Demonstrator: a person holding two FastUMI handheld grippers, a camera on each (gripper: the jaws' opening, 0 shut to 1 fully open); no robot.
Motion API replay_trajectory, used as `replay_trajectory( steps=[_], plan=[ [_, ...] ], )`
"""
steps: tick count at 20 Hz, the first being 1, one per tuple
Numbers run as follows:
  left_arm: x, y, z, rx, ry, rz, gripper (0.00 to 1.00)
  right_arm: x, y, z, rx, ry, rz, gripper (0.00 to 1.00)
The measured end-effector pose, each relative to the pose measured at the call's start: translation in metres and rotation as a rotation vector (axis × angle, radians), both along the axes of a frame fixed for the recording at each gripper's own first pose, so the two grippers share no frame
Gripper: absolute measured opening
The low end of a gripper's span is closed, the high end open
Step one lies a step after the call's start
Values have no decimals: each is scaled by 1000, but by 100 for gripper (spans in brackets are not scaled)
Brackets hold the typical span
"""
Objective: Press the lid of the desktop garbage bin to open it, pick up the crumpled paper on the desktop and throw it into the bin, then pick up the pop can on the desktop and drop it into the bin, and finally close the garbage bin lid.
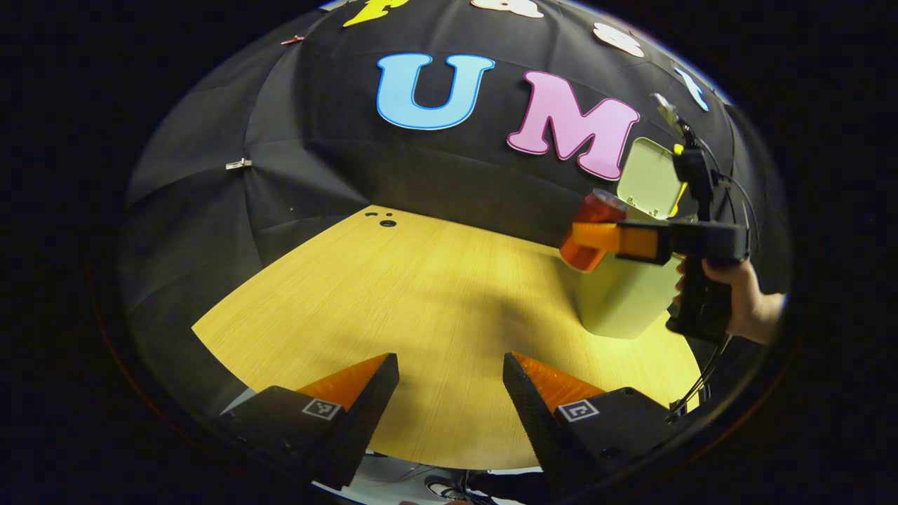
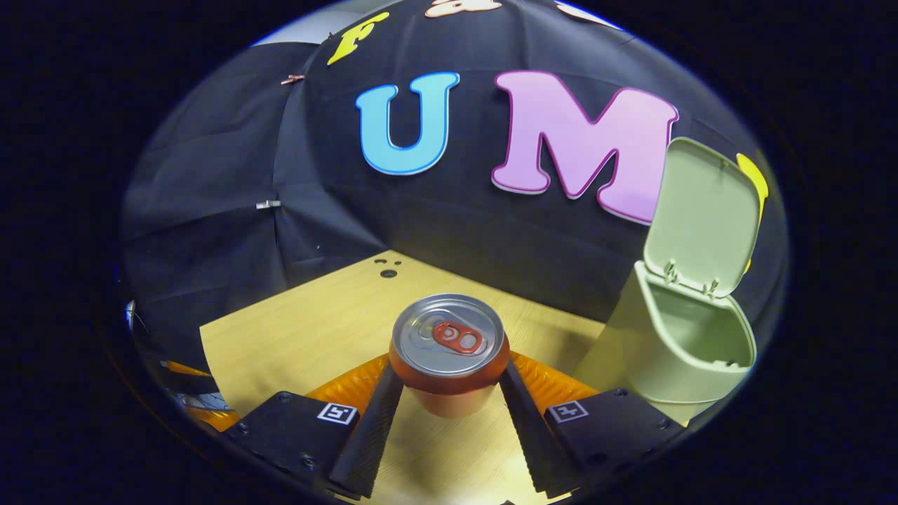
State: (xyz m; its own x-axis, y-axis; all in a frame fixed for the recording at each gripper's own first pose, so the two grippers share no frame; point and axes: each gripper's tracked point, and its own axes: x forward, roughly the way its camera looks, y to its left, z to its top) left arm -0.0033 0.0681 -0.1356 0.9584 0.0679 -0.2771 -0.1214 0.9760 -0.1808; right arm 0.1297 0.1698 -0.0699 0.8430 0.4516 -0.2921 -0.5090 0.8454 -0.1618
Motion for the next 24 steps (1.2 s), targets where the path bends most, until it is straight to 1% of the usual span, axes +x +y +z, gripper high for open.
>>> replay_trajectory(
  steps=[4,6,7,8,14,17,19,24],
  plan=[
    [-1,-9,10,-27,-19,-33,96,-13,-15,46,47,-44,-21,83],
    [-1,-14,15,-26,-24,-39,96,-18,-27,64,67,-46,-38,83],
    [-1,-13,14,-23,-17,-40,96,-21,-33,73,80,-46,-43,79],
    [-1,-14,15,-22,-16,-43,96,-22,-38,84,95,-55,-49,83],
    [6,-14,23,-9,-1,-9,96,-6,-81,141,128,-142,-85,83],
    [13,-20,31,-1,-8,3,96,10,-107,150,136,-146,-111,83],
    [18,-20,31,21,0,26,96,20,-124,151,141,-146,-133,83],
    [24,-34,36,9,0,43,96,49,-160,135,136,-113,-192,83]
  ],
)
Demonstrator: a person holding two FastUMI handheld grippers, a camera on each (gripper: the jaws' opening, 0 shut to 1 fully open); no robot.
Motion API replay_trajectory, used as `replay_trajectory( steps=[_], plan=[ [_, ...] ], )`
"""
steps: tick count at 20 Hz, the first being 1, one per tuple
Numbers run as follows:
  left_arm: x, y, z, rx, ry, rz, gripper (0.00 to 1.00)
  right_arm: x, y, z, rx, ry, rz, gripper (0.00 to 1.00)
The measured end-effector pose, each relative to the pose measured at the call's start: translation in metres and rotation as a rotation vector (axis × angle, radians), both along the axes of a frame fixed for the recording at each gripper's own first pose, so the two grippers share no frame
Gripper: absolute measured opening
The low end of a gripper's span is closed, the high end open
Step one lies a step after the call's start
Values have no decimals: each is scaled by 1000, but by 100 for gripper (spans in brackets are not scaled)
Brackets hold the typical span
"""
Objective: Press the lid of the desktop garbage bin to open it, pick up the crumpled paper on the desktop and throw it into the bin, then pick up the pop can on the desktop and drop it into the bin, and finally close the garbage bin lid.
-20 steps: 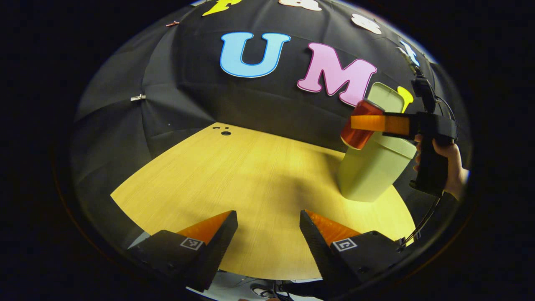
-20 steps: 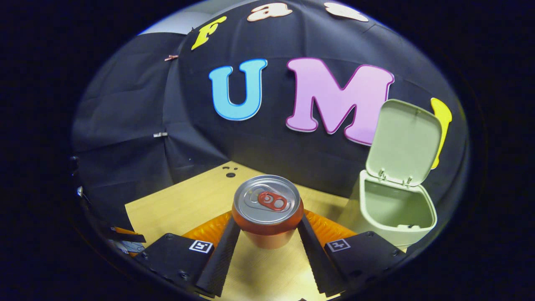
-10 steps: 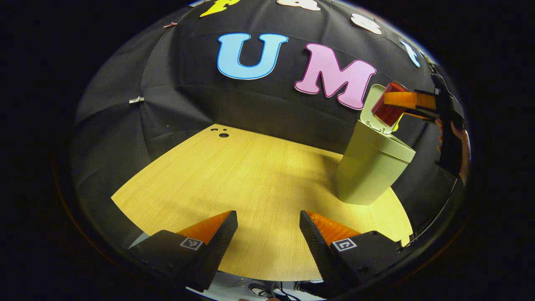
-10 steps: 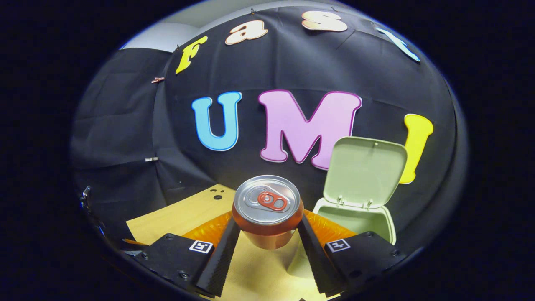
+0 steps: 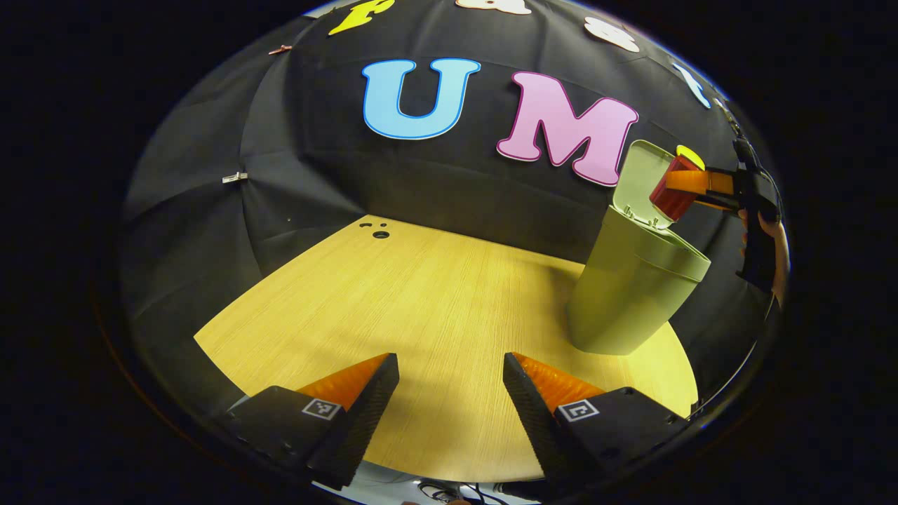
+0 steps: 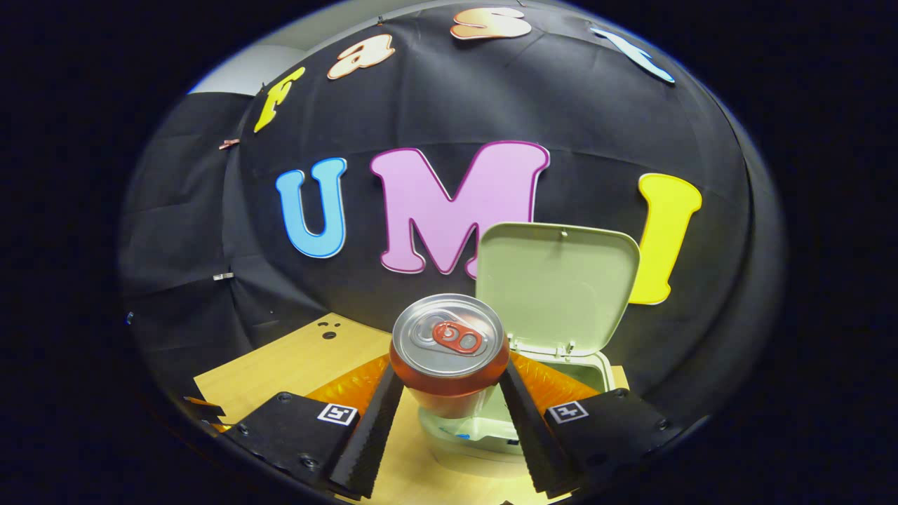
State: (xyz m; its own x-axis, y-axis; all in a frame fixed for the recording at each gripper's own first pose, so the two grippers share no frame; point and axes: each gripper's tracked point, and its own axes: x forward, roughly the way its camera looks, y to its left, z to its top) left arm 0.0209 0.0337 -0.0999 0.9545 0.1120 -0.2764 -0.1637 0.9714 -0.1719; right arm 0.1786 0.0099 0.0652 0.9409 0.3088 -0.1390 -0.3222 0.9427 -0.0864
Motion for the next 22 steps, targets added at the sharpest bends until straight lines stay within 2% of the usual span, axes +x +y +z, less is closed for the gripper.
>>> replay_trajectory(
  steps=[6,11,19,22],
  plan=[
    [4,-6,-2,11,23,3,96,20,-29,-22,-24,24,-61,83],
    [7,-1,-5,0,32,21,96,20,-45,-42,-55,54,-90,83],
    [-3,3,-11,-10,41,13,96,28,-51,-55,-66,70,-136,85],
    [-11,9,-14,-10,44,7,96,30,-50,-54,-56,74,-162,90]
  ],
)
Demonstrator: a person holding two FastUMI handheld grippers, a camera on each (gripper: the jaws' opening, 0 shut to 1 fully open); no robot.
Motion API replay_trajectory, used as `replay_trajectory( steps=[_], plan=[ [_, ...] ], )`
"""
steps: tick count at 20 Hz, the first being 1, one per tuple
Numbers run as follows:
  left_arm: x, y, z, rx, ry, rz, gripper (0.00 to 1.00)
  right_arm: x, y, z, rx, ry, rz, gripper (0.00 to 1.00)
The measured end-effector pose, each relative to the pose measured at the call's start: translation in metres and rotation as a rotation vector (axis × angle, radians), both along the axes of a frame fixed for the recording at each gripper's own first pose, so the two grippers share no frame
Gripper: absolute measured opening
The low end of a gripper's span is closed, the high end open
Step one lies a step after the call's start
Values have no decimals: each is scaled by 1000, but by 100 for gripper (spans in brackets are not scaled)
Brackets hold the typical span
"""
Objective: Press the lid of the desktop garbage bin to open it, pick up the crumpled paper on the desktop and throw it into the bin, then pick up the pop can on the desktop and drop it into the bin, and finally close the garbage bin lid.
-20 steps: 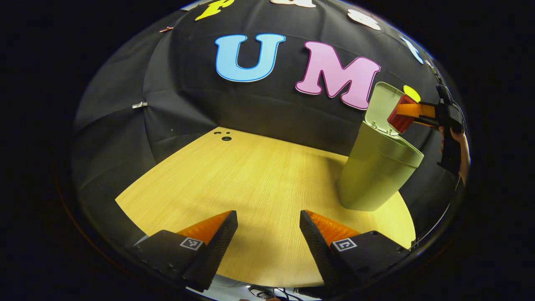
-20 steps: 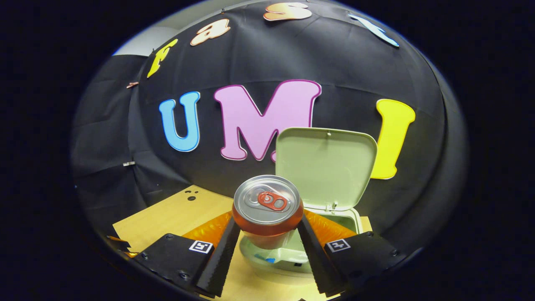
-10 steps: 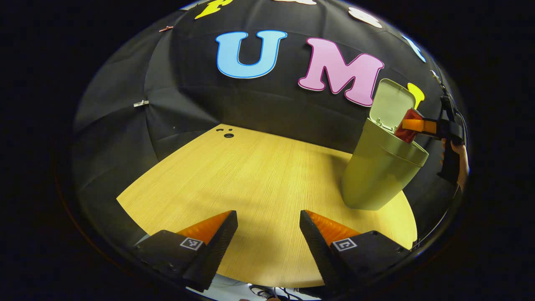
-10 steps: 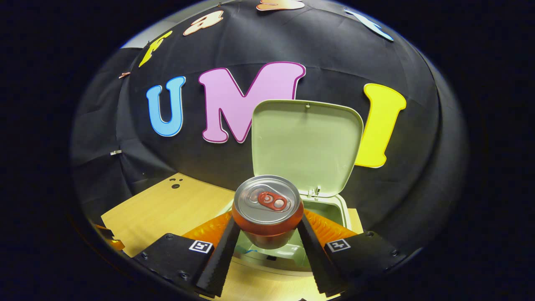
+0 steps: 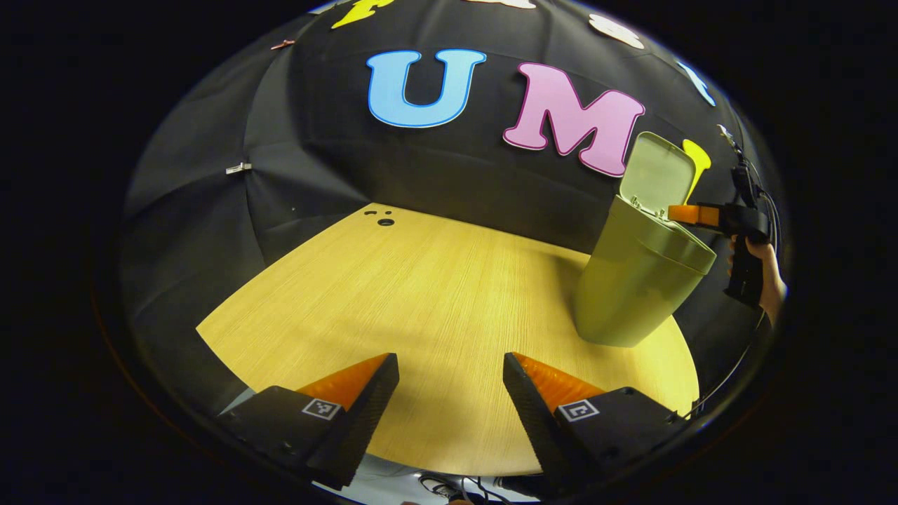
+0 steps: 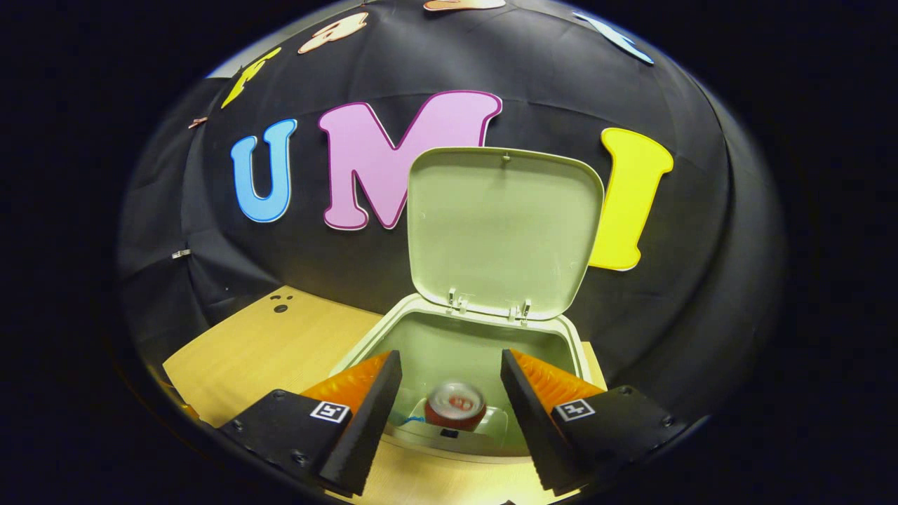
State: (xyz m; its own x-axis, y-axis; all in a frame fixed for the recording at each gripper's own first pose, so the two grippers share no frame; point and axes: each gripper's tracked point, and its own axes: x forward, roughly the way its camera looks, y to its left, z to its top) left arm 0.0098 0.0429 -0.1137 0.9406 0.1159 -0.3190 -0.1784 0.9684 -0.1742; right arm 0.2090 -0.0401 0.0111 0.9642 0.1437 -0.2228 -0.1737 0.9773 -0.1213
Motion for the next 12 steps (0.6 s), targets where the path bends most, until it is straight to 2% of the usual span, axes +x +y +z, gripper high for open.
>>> replay_trajectory(
  steps=[3,12],
  plan=[
    [-11,10,-5,-2,2,1,96,-6,3,21,29,-45,-21,99],
    [-39,40,-13,-12,-12,-18,96,-24,18,127,1,-233,-55,98]
  ],
)
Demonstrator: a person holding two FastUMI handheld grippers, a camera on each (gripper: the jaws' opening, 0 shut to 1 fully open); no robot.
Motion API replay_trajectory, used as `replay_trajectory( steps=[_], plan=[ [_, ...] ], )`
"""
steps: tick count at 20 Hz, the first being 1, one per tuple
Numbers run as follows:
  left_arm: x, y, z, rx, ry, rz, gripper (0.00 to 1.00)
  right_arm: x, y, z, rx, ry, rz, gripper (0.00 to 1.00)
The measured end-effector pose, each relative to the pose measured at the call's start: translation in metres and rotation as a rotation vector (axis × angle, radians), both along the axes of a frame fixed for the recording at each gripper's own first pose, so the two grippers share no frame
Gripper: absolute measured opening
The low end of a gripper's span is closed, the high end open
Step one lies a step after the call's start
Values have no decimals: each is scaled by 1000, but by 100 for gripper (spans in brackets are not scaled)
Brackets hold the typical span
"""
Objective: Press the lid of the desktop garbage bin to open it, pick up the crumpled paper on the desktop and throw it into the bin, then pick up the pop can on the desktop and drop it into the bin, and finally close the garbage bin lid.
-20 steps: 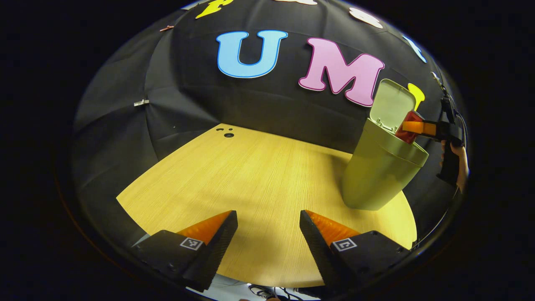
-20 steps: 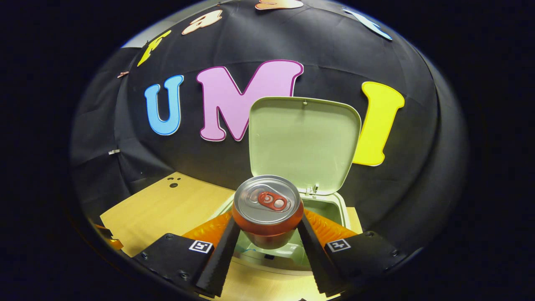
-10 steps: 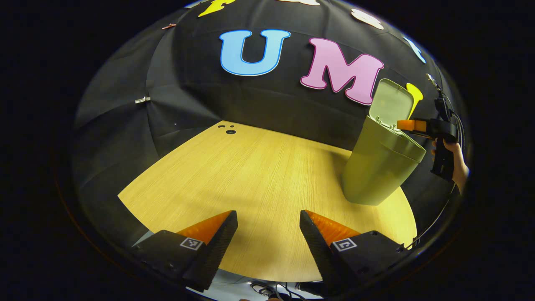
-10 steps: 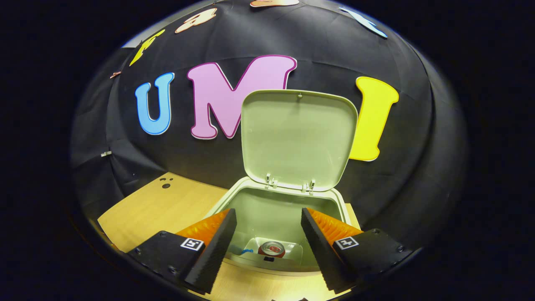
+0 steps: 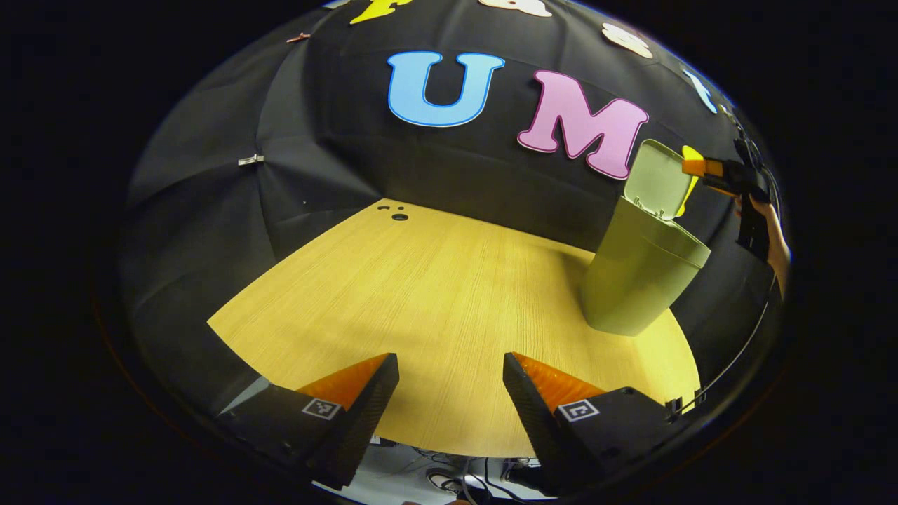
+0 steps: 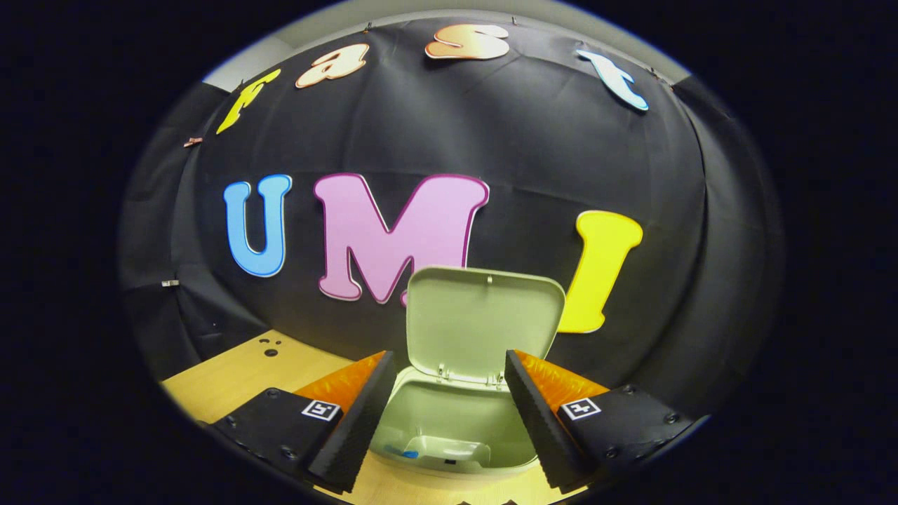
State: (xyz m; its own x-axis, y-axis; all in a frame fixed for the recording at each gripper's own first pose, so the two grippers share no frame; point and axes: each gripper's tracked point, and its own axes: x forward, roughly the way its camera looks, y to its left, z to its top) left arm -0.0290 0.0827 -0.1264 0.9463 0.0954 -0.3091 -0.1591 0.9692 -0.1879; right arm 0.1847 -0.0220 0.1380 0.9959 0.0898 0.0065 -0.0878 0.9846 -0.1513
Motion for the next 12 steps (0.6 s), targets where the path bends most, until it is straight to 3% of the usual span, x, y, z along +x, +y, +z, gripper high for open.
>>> replay_trajectory(
  steps=[12],
  plan=[
    [17,7,17,11,-43,-25,96,41,4,93,10,-103,-46,98]
  ],
)
